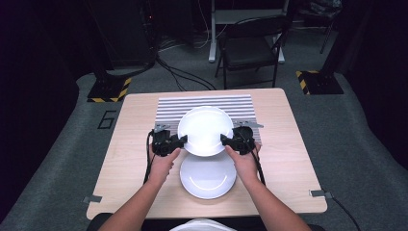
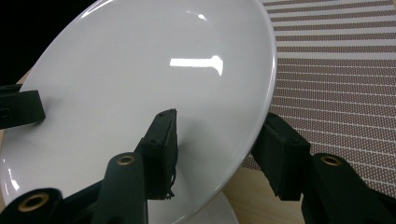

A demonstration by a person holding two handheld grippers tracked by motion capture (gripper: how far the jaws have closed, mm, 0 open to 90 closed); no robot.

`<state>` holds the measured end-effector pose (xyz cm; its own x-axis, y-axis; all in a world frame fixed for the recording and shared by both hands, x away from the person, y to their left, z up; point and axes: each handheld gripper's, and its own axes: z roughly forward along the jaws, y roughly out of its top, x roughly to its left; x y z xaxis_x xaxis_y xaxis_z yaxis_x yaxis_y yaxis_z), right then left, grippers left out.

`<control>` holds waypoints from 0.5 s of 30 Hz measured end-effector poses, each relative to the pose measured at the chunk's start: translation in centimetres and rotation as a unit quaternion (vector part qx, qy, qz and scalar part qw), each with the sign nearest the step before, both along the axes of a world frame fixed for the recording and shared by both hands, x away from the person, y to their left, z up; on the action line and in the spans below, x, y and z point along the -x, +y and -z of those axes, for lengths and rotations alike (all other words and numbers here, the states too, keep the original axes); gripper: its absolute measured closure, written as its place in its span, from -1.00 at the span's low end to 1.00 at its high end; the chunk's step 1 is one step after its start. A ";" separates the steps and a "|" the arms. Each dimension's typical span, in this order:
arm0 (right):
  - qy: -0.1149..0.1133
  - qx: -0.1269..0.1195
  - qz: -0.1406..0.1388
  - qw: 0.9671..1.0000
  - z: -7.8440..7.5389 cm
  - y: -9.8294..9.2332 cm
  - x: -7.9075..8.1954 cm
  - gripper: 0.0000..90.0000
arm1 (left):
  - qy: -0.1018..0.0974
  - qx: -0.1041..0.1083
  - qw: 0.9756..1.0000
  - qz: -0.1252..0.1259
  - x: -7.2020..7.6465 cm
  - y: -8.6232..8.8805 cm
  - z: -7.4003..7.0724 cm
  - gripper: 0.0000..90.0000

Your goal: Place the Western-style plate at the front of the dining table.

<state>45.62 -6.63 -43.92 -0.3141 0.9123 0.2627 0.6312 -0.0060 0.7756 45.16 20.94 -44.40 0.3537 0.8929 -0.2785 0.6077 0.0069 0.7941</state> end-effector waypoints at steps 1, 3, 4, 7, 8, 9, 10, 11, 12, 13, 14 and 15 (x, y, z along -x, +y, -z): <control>-0.001 0.001 0.000 1.000 -0.1 0.0 -0.1 0.12 | -0.001 0.000 1.000 0.000 -0.1 0.0 0.0 0.26; -0.001 0.000 0.001 1.000 -0.1 0.1 -0.3 0.12 | 0.000 0.000 1.000 -0.002 -0.3 0.0 -0.1 0.26; 0.000 0.000 0.000 1.000 -0.1 0.1 -0.4 0.12 | 0.001 0.001 1.000 -0.003 -0.4 0.0 -0.1 0.26; 0.001 0.001 -0.002 1.000 -0.2 0.1 -0.8 0.12 | -0.001 -0.003 1.000 -0.004 -0.7 0.1 -0.2 0.26; 0.003 -0.001 -0.002 1.000 -0.2 0.2 -0.9 0.12 | -0.003 -0.006 1.000 -0.004 -0.8 0.1 -0.3 0.26; 0.001 -0.001 -0.003 1.000 -0.2 0.2 -1.0 0.12 | -0.005 -0.005 1.000 -0.005 -0.8 0.2 -0.4 0.26; 0.003 -0.003 -0.001 1.000 -0.3 0.2 -1.1 0.12 | -0.004 -0.006 1.000 -0.004 -0.9 0.2 -0.4 0.26; 0.003 -0.002 -0.003 1.000 -0.3 0.2 -1.2 0.12 | -0.004 -0.006 1.000 -0.004 -1.0 0.3 -0.4 0.26; 0.003 -0.002 -0.004 1.000 -0.3 0.2 -1.3 0.12 | -0.003 -0.007 1.000 -0.004 -1.1 0.3 -0.4 0.26; 0.004 -0.003 -0.003 1.000 -0.3 0.3 -1.3 0.12 | -0.002 -0.007 1.000 -0.004 -1.1 0.4 -0.5 0.26; 0.003 -0.001 -0.005 1.000 -0.4 0.4 -1.4 0.12 | -0.002 -0.006 1.000 -0.005 -1.2 0.4 -0.5 0.26; 0.003 -0.001 -0.004 1.000 -0.4 0.4 -1.5 0.12 | -0.003 -0.007 1.000 -0.006 -1.3 0.4 -0.6 0.26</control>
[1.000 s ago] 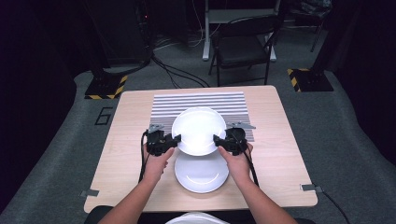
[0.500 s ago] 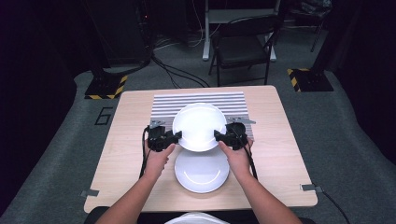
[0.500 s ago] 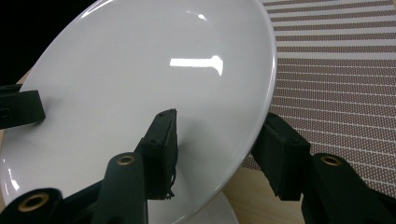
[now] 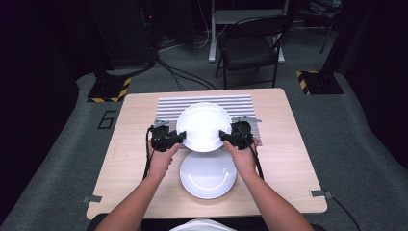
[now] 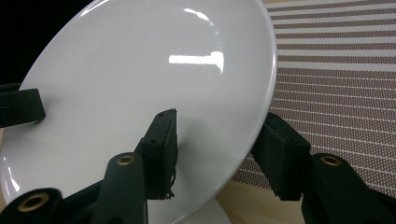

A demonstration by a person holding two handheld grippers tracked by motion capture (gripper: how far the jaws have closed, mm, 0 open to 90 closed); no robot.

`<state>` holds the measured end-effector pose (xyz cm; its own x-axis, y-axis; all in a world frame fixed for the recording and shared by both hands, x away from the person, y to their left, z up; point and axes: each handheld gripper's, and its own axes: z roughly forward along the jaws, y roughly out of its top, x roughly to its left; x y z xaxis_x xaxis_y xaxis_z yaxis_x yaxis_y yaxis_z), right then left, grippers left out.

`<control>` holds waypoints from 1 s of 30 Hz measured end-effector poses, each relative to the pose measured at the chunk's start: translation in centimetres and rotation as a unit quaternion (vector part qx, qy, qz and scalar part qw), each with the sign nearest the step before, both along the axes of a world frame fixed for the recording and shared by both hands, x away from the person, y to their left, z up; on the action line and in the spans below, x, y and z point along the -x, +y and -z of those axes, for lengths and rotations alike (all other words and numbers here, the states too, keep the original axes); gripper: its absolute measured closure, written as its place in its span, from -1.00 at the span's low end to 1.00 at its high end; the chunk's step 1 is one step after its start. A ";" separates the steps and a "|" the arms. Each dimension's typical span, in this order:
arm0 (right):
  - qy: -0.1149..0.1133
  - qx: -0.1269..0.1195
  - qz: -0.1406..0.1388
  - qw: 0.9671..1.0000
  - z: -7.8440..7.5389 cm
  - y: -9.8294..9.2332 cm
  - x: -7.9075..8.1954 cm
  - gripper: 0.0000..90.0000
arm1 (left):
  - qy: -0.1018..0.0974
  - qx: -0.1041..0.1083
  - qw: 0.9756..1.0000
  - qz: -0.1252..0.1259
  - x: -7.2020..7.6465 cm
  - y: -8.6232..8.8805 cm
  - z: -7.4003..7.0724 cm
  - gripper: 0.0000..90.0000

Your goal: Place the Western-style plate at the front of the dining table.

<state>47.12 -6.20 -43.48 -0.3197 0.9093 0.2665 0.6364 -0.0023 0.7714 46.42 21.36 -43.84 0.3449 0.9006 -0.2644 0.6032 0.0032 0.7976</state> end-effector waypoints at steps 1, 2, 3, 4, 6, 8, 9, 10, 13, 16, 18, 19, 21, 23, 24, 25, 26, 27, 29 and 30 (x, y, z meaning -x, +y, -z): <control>0.000 -0.001 0.000 1.000 -0.1 0.1 -0.1 0.12 | 0.000 0.000 1.000 0.000 -0.1 0.0 -0.1 0.26; 0.000 -0.001 -0.001 1.000 -0.1 0.1 -0.2 0.12 | 0.000 0.002 1.000 -0.001 -0.1 0.1 -0.1 0.26; -0.001 0.001 -0.001 1.000 -0.2 0.1 -0.3 0.12 | 0.000 0.002 1.000 -0.001 -0.1 0.1 -0.1 0.26; 0.000 0.001 -0.002 1.000 -0.3 0.1 -0.4 0.12 | 0.001 0.003 1.000 0.000 -0.3 0.2 -0.3 0.26; -0.002 0.002 -0.003 1.000 -0.5 0.2 -0.5 0.12 | -0.001 0.001 1.000 -0.001 -0.4 0.2 -0.4 0.26; -0.002 0.001 -0.003 1.000 -0.6 0.2 -0.6 0.12 | -0.002 -0.001 1.000 0.000 -0.5 0.2 -0.6 0.26; -0.002 0.000 -0.002 1.000 -0.6 0.2 -0.7 0.12 | -0.002 0.000 1.000 0.000 -0.6 0.2 -0.6 0.26; -0.002 0.001 -0.002 1.000 -0.7 0.2 -0.7 0.12 | 0.000 0.001 1.000 0.001 -0.6 0.3 -0.6 0.26; -0.003 0.002 -0.003 1.000 -0.8 0.3 -0.9 0.12 | 0.003 0.004 1.000 0.000 -0.8 0.4 -0.7 0.26; -0.002 -0.002 -0.003 1.000 -0.9 0.3 -1.2 0.12 | 0.000 0.002 1.000 0.001 -1.0 0.5 -0.9 0.26; -0.001 -0.003 -0.004 1.000 -1.0 0.3 -1.3 0.12 | -0.001 0.001 1.000 0.001 -1.2 0.5 -1.0 0.26; 0.000 -0.005 -0.003 1.000 -1.0 0.4 -1.4 0.12 | 0.000 0.002 1.000 0.001 -1.2 0.5 -1.1 0.26; -0.002 -0.006 -0.004 1.000 -1.1 0.4 -1.5 0.12 | -0.001 0.000 1.000 0.002 -1.4 0.5 -1.3 0.26; -0.002 -0.005 -0.004 1.000 -1.2 0.4 -1.6 0.12 | 0.000 0.003 1.000 0.001 -1.5 0.6 -1.4 0.26; -0.002 -0.006 -0.004 1.000 -1.3 0.4 -1.7 0.12 | -0.001 0.003 1.000 0.002 -1.6 0.6 -1.4 0.26; -0.002 -0.006 -0.004 1.000 -1.3 0.4 -1.7 0.12 | -0.001 0.003 1.000 0.002 -1.6 0.6 -1.4 0.26; -0.003 -0.003 -0.005 1.000 -1.5 0.4 -1.8 0.13 | 0.001 0.006 1.000 0.000 -1.7 0.7 -1.4 0.26; -0.003 -0.003 -0.004 1.000 -1.5 0.5 -1.8 0.13 | 0.002 0.007 1.000 0.002 -1.8 0.7 -1.4 0.26; -0.004 -0.002 -0.005 1.000 -1.6 0.5 -1.9 0.13 | 0.003 0.008 1.000 0.004 -2.0 0.8 -1.5 0.26; -0.004 -0.004 -0.005 1.000 -1.6 0.5 -2.0 0.13 | 0.000 0.008 1.000 0.003 -2.1 0.8 -1.5 0.27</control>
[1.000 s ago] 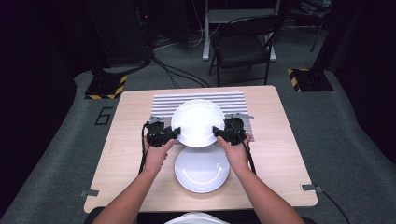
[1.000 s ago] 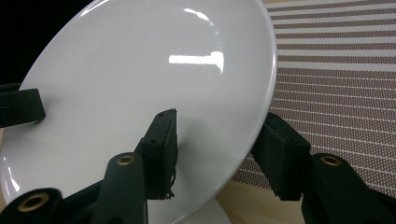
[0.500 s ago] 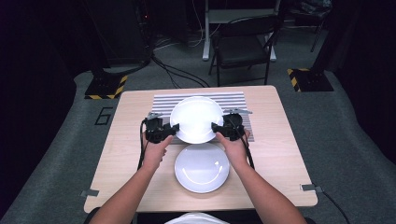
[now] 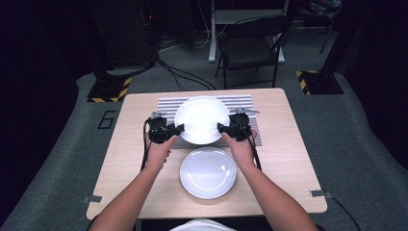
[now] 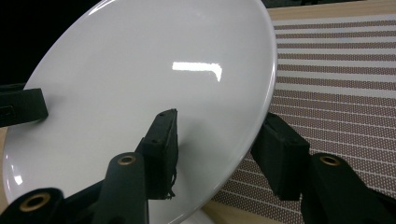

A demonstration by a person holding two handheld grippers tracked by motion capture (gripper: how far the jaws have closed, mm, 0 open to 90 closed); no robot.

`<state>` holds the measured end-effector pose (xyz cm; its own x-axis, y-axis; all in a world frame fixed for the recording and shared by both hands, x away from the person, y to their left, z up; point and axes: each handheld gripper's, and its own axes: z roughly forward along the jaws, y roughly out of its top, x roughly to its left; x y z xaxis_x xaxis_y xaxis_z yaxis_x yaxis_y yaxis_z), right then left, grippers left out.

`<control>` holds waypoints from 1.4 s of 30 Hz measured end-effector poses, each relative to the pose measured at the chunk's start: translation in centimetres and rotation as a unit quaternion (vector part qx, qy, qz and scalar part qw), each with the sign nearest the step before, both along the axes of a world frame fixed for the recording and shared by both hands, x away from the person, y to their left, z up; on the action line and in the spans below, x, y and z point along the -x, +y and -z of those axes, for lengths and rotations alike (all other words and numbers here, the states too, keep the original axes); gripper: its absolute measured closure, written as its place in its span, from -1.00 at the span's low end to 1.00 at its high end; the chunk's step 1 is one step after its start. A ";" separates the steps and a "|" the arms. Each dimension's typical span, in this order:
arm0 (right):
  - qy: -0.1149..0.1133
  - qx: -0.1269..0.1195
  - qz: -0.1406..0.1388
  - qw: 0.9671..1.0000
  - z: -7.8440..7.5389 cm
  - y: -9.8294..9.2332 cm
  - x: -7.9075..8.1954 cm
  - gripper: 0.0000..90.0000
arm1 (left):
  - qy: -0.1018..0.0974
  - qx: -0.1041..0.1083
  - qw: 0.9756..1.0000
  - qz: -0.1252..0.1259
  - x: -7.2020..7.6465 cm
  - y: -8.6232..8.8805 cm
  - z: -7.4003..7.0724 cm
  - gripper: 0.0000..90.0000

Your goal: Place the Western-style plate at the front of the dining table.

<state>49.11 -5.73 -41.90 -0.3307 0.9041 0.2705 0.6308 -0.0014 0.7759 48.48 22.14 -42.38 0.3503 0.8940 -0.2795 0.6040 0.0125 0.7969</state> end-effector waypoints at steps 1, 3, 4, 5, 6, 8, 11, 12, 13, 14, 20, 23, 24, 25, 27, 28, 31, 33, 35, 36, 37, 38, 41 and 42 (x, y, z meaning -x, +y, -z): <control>0.000 -0.001 0.000 1.000 0.0 0.0 -0.1 0.13 | 0.000 -0.001 1.000 0.001 -0.1 0.0 -0.1 0.27; -0.001 -0.001 0.000 1.000 0.0 0.0 -0.2 0.13 | -0.002 -0.001 1.000 0.000 -0.2 0.0 -0.1 0.27; -0.001 -0.002 0.000 1.000 0.0 0.0 -0.3 0.13 | 0.000 -0.003 1.000 0.002 -0.3 0.1 -0.2 0.27; -0.002 -0.001 0.001 1.000 -0.1 0.0 -0.4 0.13 | -0.001 -0.001 1.000 0.000 -0.4 0.0 -0.2 0.27; -0.004 0.000 -0.001 1.000 -0.1 0.0 -0.5 0.13 | -0.001 -0.002 1.000 0.000 -0.5 0.0 -0.2 0.27; -0.005 0.001 0.000 1.000 -0.1 0.1 -0.7 0.13 | -0.002 -0.004 1.000 -0.002 -0.8 0.0 -0.2 0.28; -0.004 0.003 0.000 1.000 0.0 0.1 -1.1 0.13 | 0.000 -0.002 1.000 -0.002 -1.2 0.1 0.0 0.29; -0.003 0.004 0.002 1.000 0.0 0.2 -1.3 0.13 | 0.002 -0.001 1.000 -0.003 -1.3 0.1 0.0 0.29; -0.002 0.005 0.002 1.000 0.0 0.2 -1.4 0.13 | 0.004 0.002 1.000 -0.003 -1.5 0.2 0.2 0.29; -0.002 0.007 0.001 1.000 0.0 0.3 -1.6 0.13 | 0.004 0.002 1.000 -0.003 -1.5 0.2 0.2 0.29; -0.004 0.012 -0.001 1.000 0.2 0.5 -2.6 0.13 | 0.007 0.003 1.000 -0.006 -2.5 0.4 0.5 0.29; -0.002 0.006 0.000 1.000 0.6 0.5 -3.0 0.13 | 0.005 -0.004 1.000 -0.003 -3.0 0.3 0.5 0.29; -0.002 0.005 0.000 1.000 0.7 0.4 -3.2 0.13 | 0.006 -0.006 1.000 0.000 -3.2 0.3 0.5 0.30; 0.000 0.004 0.001 1.000 0.8 0.4 -3.4 0.12 | 0.005 -0.006 1.000 0.000 -3.4 0.2 0.6 0.30; 0.002 0.002 0.002 1.000 1.0 0.3 -3.6 0.12 | 0.006 -0.007 1.000 0.000 -3.5 0.2 0.6 0.31; 0.004 0.001 0.004 1.000 1.2 0.2 -3.9 0.12 | 0.006 -0.004 1.000 -0.002 -3.8 0.1 0.8 0.31; 0.005 0.005 0.007 1.000 1.6 0.1 -4.2 0.12 | 0.011 -0.006 1.000 -0.001 -4.1 -0.1 1.3 0.31; 0.007 0.008 0.008 1.000 1.8 0.1 -4.5 0.13 | 0.014 -0.007 1.000 0.000 -4.3 -0.2 1.6 0.31; 0.008 0.010 0.009 1.000 2.0 0.1 -4.7 0.13 | 0.015 -0.009 1.000 0.001 -4.4 -0.2 1.6 0.31; 0.010 0.010 0.010 1.000 2.1 0.1 -4.8 0.13 | 0.016 -0.009 1.000 0.002 -4.5 -0.2 1.8 0.31; 0.010 0.010 0.010 1.000 2.2 0.0 -4.9 0.13 | 0.015 -0.008 1.000 0.001 -4.6 -0.3 2.0 0.31; 0.012 0.010 0.012 1.000 2.3 0.0 -5.0 0.13 | 0.015 -0.009 1.000 0.002 -4.7 -0.3 2.0 0.31; 0.013 0.011 0.013 1.000 2.5 0.1 -5.1 0.12 | 0.016 -0.010 1.000 0.001 -4.8 -0.3 2.2 0.32; 0.016 0.010 0.015 1.000 2.7 0.1 -5.3 0.12 | 0.017 -0.010 1.000 0.000 -4.9 -0.3 2.3 0.32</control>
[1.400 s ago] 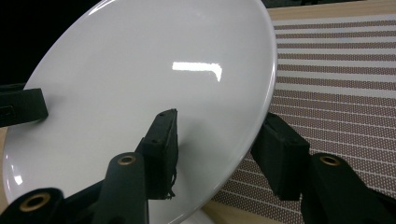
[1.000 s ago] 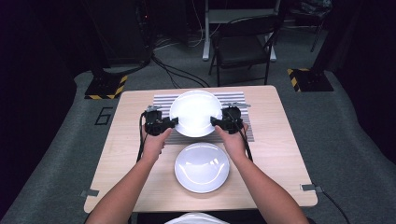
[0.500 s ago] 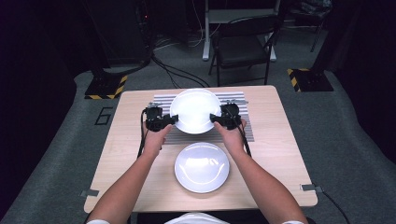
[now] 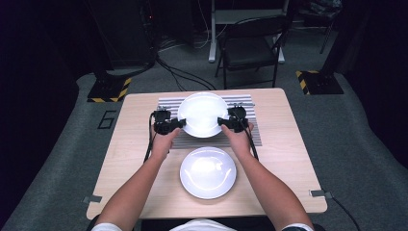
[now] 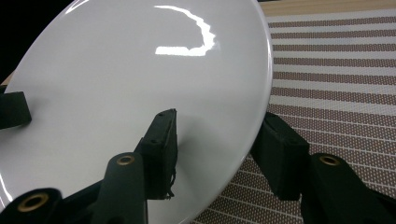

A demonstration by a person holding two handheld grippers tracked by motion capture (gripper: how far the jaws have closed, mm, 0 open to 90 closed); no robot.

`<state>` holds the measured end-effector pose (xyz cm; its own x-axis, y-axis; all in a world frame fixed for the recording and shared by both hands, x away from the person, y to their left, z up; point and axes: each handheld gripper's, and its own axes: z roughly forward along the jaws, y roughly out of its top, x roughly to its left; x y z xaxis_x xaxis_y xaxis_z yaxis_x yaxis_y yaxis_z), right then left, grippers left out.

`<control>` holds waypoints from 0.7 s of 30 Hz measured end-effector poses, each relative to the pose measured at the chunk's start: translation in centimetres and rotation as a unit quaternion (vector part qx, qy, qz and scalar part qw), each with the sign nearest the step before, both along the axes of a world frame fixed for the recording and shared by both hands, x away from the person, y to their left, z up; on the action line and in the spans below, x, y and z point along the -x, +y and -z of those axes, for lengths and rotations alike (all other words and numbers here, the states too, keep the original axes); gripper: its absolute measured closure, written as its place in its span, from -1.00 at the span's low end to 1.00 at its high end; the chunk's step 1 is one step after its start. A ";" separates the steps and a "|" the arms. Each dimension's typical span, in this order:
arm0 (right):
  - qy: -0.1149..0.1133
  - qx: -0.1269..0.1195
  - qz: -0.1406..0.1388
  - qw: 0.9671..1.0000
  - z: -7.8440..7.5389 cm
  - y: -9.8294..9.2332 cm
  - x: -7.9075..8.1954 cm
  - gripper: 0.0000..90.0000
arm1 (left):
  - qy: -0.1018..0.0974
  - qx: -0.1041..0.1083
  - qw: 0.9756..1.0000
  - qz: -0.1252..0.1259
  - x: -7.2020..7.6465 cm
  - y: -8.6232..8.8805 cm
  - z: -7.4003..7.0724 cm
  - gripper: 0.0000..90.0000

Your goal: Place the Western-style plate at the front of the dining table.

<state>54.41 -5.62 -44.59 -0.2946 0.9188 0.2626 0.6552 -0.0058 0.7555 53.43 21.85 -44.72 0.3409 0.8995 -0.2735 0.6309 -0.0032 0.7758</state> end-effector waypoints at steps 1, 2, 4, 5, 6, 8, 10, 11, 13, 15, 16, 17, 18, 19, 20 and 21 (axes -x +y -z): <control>0.000 0.000 0.000 1.000 0.1 0.0 0.0 0.12 | 0.000 -0.001 1.000 -0.001 -0.1 0.0 0.1 0.32; 0.001 0.000 0.001 1.000 0.1 0.1 -0.1 0.12 | 0.001 0.000 1.000 -0.001 -0.1 0.1 0.2 0.32; 0.002 0.000 -0.001 1.000 0.3 0.1 -0.2 0.12 | 0.003 0.002 1.000 -0.004 -0.3 0.1 0.3 0.32; 0.002 0.001 0.000 1.000 0.4 0.2 -0.3 0.11 | 0.004 0.003 1.000 -0.005 -0.3 0.1 0.4 0.33; 0.001 0.002 0.000 1.000 0.5 0.2 -0.4 0.11 | 0.004 0.004 1.000 -0.006 -0.4 0.1 0.4 0.33; 0.005 -0.001 0.003 1.000 0.7 0.3 -0.6 0.11 | 0.006 0.003 1.000 -0.006 -0.5 0.2 0.6 0.33; 0.006 0.002 0.002 1.000 0.9 0.3 -0.7 0.11 | 0.008 0.003 1.000 -0.007 -0.7 0.2 0.8 0.33; 0.007 0.001 0.002 1.000 0.9 0.4 -0.7 0.11 | 0.009 0.004 1.000 -0.007 -0.8 0.3 0.9 0.33; 0.008 0.001 0.001 1.000 1.1 0.4 -0.8 0.11 | 0.011 0.008 1.000 -0.011 -0.9 0.3 1.0 0.33; 0.010 0.002 0.003 1.000 1.2 0.4 -1.0 0.11 | 0.012 0.006 1.000 -0.008 -1.0 0.3 1.2 0.33; 0.009 0.003 0.004 1.000 1.3 0.4 -1.0 0.11 | 0.013 0.007 1.000 -0.009 -1.0 0.3 1.2 0.33; 0.011 0.003 0.006 1.000 1.4 0.4 -1.1 0.11 | 0.013 0.005 1.000 -0.009 -1.1 0.2 1.3 0.33; 0.012 0.002 0.004 1.000 1.4 0.4 -1.1 0.11 | 0.013 0.006 1.000 -0.010 -1.1 0.2 1.3 0.33; 0.012 0.005 0.004 1.000 1.5 0.4 -1.2 0.11 | 0.013 0.005 1.000 -0.010 -1.1 0.1 1.4 0.33; 0.013 0.005 0.005 1.000 1.5 0.4 -1.2 0.11 | 0.013 0.004 1.000 -0.008 -1.1 0.1 1.5 0.33; 0.012 0.005 0.005 1.000 1.6 0.4 -1.3 0.11 | 0.014 0.004 1.000 -0.008 -1.2 0.1 1.5 0.33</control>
<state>55.66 -5.27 -46.17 -0.2781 0.9244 0.2609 0.6735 -0.0060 0.7392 54.61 21.91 -46.24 0.3191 0.9020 -0.2906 0.6526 0.0132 0.7576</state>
